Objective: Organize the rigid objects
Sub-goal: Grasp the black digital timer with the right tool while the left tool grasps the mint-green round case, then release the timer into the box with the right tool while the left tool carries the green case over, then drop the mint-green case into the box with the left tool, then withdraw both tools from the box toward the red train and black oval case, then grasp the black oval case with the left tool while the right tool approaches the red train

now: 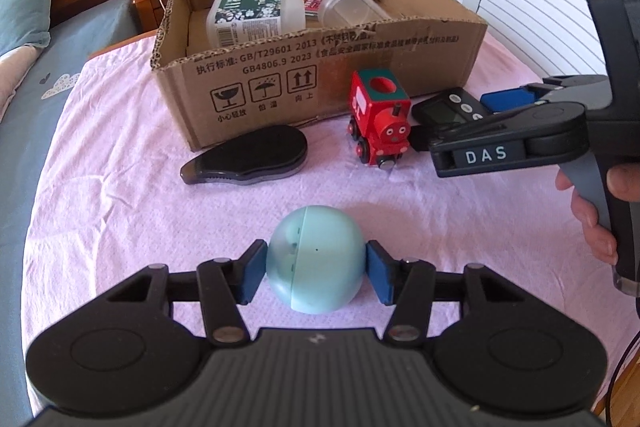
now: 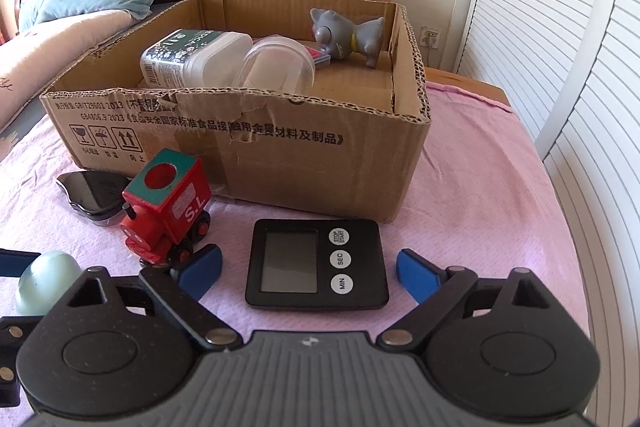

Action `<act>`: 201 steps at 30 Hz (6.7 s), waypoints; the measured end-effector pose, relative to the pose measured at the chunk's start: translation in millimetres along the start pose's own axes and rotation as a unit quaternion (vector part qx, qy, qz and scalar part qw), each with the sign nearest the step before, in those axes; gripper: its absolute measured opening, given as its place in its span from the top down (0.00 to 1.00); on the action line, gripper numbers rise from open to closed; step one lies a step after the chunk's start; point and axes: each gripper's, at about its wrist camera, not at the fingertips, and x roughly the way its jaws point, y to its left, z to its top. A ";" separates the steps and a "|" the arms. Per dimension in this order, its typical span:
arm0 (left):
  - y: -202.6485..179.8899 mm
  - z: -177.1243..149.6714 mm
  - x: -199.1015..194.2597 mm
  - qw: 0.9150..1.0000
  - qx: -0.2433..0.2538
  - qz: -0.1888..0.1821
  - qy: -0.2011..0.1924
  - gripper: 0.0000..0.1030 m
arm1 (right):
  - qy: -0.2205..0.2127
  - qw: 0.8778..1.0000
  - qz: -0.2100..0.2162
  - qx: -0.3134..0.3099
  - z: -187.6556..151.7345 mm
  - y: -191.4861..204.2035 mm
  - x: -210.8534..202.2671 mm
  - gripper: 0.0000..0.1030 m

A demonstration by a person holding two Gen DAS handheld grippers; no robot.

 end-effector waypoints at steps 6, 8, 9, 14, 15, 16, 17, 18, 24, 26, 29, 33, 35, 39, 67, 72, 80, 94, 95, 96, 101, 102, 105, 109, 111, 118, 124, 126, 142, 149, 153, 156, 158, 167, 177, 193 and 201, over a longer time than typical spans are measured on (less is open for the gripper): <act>0.2 -0.4 -0.3 1.000 -0.002 0.000 -0.004 0.47 | -0.002 1.000 0.001 0.000 0.9 1.2 -5.2 0.28; 0.5 -1.0 -0.6 1.000 -0.002 0.001 -0.005 0.45 | -0.002 1.000 0.001 0.001 0.5 0.5 -5.8 0.28; 0.7 -1.3 -0.6 1.000 -0.003 0.002 -0.005 0.44 | -0.002 1.000 0.001 0.001 0.1 0.5 -6.2 0.28; 2.2 -2.6 -0.5 1.000 -0.006 0.004 -0.007 0.40 | -0.002 1.000 0.001 -0.001 -1.0 0.4 -7.4 0.28; 2.1 -2.6 -0.5 1.000 -0.007 0.004 -0.007 0.40 | -0.002 1.000 0.002 0.001 -1.0 -0.4 -7.2 0.28; 2.2 -2.6 -0.5 1.000 -0.007 0.005 -0.007 0.40 | -0.003 1.000 0.002 0.000 -0.8 -0.5 -6.7 0.28; 2.1 -2.5 -0.4 1.000 -0.008 0.005 -0.007 0.40 | -0.003 1.000 0.002 0.000 -0.6 -0.4 -6.4 0.28; 1.7 -2.5 -0.4 1.000 -0.008 0.006 -0.007 0.40 | -0.003 1.000 0.003 -0.001 -0.6 -0.4 -6.2 0.28; 1.9 -1.8 -0.8 1.000 -0.015 0.000 -0.007 0.47 | -0.001 1.000 0.004 -0.004 -1.6 -0.7 -8.3 0.28; 1.9 -1.3 -1.3 1.000 -0.012 0.001 -0.004 0.50 | 0.001 1.000 0.004 -0.006 -2.2 -0.7 -10.4 0.28; 5.3 -1.5 -2.1 1.000 -0.012 -0.009 -0.001 0.50 | 0.005 1.000 0.012 -0.007 -3.6 -2.2 -14.2 0.28; 7.8 -3.2 -7.2 1.000 0.000 -0.016 0.001 0.50 | 0.004 1.000 0.017 -0.019 -6.2 -2.8 -24.5 0.28; 8.9 -4.4 -10.0 1.000 0.006 -0.018 0.003 0.50 | 0.005 0.999 0.017 -0.028 -7.2 -2.9 -29.8 0.28; 11.9 -5.5 -16.1 1.000 0.020 -0.020 0.009 0.50 | 0.003 0.999 0.022 -0.044 -7.7 -4.0 -43.0 0.28; 18.8 31.9 -54.6 0.997 0.072 -0.029 -0.026 0.50 | -0.040 0.999 0.020 -0.013 118.5 -25.1 0.5 0.20; 19.7 38.9 -54.0 0.996 0.072 -0.030 -0.029 0.50 | -0.059 0.998 0.006 0.005 114.4 -26.5 -13.2 0.00; 19.9 61.3 -57.0 0.996 0.069 -0.027 -0.040 0.50 | -0.009 0.998 -0.007 0.054 91.4 -31.2 -46.8 0.00; 28.8 152.2 -26.0 0.998 0.060 0.008 -0.034 0.50 | 0.018 0.995 -0.011 0.100 41.9 -16.1 -81.6 0.00; 30.3 161.8 -18.4 0.998 0.060 0.015 -0.030 0.50 | 0.018 0.995 -0.007 0.102 40.8 -16.0 -82.7 0.00; 31.9 169.3 -12.0 0.998 0.059 0.019 -0.027 0.50 | 0.016 0.995 -0.005 0.102 39.9 -15.4 -84.5 0.00; 46.0 203.8 27.5 0.998 0.035 0.041 -0.009 0.50 | 0.004 0.994 -0.001 0.108 39.8 -16.9 -91.1 0.00; 48.5 209.1 35.3 0.998 0.031 0.046 -0.006 0.50 | 0.004 0.994 0.001 0.109 39.7 -17.5 -91.3 0.00; 56.4 217.7 54.2 0.999 0.005 0.043 0.011 0.50 | 0.003 0.993 0.005 0.115 38.6 -21.1 -91.0 0.00; 62.1 219.9 61.6 0.999 -0.013 0.043 -0.004 0.44 | 0.006 0.992 0.005 0.123 37.5 -24.7 -89.1 0.00; 62.9 221.4 56.7 0.999 -0.018 0.047 -0.018 0.14 | 0.005 0.992 0.007 0.126 37.0 -25.3 -89.3 0.00; 60.4 215.1 20.8 0.997 -0.010 0.051 -0.054 0.05 | 0.005 0.991 0.013 0.129 35.3 -23.1 -92.1 0.00; 56.2 193.5 -12.5 0.997 -0.008 0.051 -0.061 0.05 | -0.005 0.992 0.019 0.126 34.1 -16.9 -105.2 0.00; 52.8 183.2 -24.4 0.996 -0.005 0.060 -0.061 0.05 | -0.007 0.992 0.020 0.124 33.4 -14.3 -110.0 0.00; 34.6 63.6 -81.9 0.994 -0.017 0.083 -0.073 0.03 | 0.010 0.992 0.002 0.124 17.5 -4.2 -108.6 0.00; 25.3 20.1 -53.8 0.987 -0.041 0.127 -0.090 0.03 | 0.028 0.991 -0.003 0.134 10.9 -1.4 -88.3 0.00; 26.2 8.8 -36.9 0.988 -0.066 0.124 -0.060 0.03 | 0.035 0.990 -0.005 0.133 12.0 4.7 -77.1 0.00; 27.1 2.2 -30.4 0.988 -0.069 0.132 -0.049 0.03 | 0.027 0.991 0.000 0.134 17.7 9.3 -68.7 0.00; 28.8 0.4 -29.9 0.987 -0.071 0.136 -0.052 0.03 | 0.027 0.991 0.006 0.135 22.9 13.1 -59.8 0.00; 41.6 -5.3 -27.0 0.987 -0.094 0.121 -0.048 0.03 | 0.041 0.991 -0.012 0.128 41.1 33.2 -7.1 0.00; 40.5 -4.8 -22.8 0.989 -0.094 0.110 -0.043 0.03 | 0.029 0.982 -0.014 0.186 29.3 -1.0 -9.7 0.00; 41.9 -2.0 -17.1 0.990 -0.105 0.085 -0.036 0.03 | 0.035 0.997 -0.045 0.060 6.5 25.5 -0.5 0.00; 38.6 3.2 4.5 0.992 -0.104 0.073 -0.011 0.03 | 0.028 0.995 -0.061 0.070 1.9 2.2 -0.2 0.00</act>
